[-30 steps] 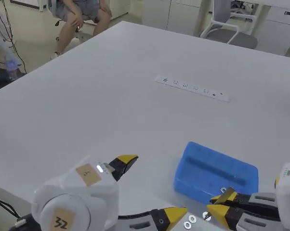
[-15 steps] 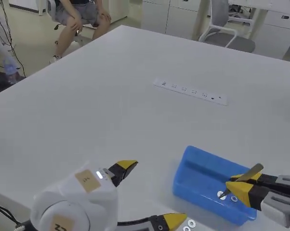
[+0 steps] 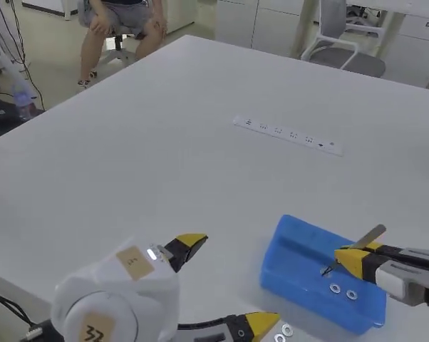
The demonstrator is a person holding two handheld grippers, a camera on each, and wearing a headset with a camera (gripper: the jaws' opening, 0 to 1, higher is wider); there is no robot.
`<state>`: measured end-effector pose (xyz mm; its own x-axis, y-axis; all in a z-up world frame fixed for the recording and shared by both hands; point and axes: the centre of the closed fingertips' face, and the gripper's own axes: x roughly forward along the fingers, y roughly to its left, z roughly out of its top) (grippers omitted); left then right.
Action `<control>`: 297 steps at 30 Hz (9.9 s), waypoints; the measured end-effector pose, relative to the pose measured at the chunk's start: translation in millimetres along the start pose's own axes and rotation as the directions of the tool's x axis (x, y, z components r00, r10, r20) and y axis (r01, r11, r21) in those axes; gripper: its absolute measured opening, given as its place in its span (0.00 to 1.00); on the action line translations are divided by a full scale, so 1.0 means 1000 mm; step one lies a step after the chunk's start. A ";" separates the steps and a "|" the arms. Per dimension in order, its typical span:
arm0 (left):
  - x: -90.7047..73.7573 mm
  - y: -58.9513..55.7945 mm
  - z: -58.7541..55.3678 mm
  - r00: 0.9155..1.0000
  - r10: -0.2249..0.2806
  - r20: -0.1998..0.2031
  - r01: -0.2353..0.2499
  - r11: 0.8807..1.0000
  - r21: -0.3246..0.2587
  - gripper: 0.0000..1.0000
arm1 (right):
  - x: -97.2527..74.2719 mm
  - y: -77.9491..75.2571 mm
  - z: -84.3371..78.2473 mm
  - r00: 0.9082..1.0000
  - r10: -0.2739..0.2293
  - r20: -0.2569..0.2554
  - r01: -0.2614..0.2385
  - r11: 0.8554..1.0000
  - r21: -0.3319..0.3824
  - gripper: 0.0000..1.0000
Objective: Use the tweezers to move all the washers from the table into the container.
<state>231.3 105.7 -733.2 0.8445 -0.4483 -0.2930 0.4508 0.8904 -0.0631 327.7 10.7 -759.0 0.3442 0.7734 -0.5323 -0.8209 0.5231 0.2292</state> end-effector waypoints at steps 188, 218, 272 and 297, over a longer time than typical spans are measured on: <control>0.000 -0.033 0.009 0.987 -0.156 0.048 0.156 0.988 0.004 0.69 | -0.002 0.045 0.005 0.988 0.121 -0.094 -0.138 0.970 -0.201 0.03; 0.000 -0.031 0.006 0.988 -0.153 0.038 0.153 0.988 0.003 0.69 | 0.053 -0.015 -0.020 0.982 0.001 -0.190 -0.027 0.990 -0.136 0.03; 0.001 -0.032 0.006 0.987 -0.155 0.032 0.155 0.988 0.011 0.68 | 0.006 0.063 0.005 0.988 0.137 -0.074 -0.151 0.957 -0.246 0.04; 0.002 -0.035 0.003 0.987 -0.163 0.010 0.163 0.986 0.018 0.68 | 0.028 0.057 -0.070 0.954 0.175 -0.244 -0.214 0.966 -0.147 0.04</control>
<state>218.4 73.6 -729.2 0.7622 -0.5885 -0.2696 0.5876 0.8038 -0.0932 259.0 37.0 -818.0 0.0742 0.7419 -0.6664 -0.9336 0.2866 0.2152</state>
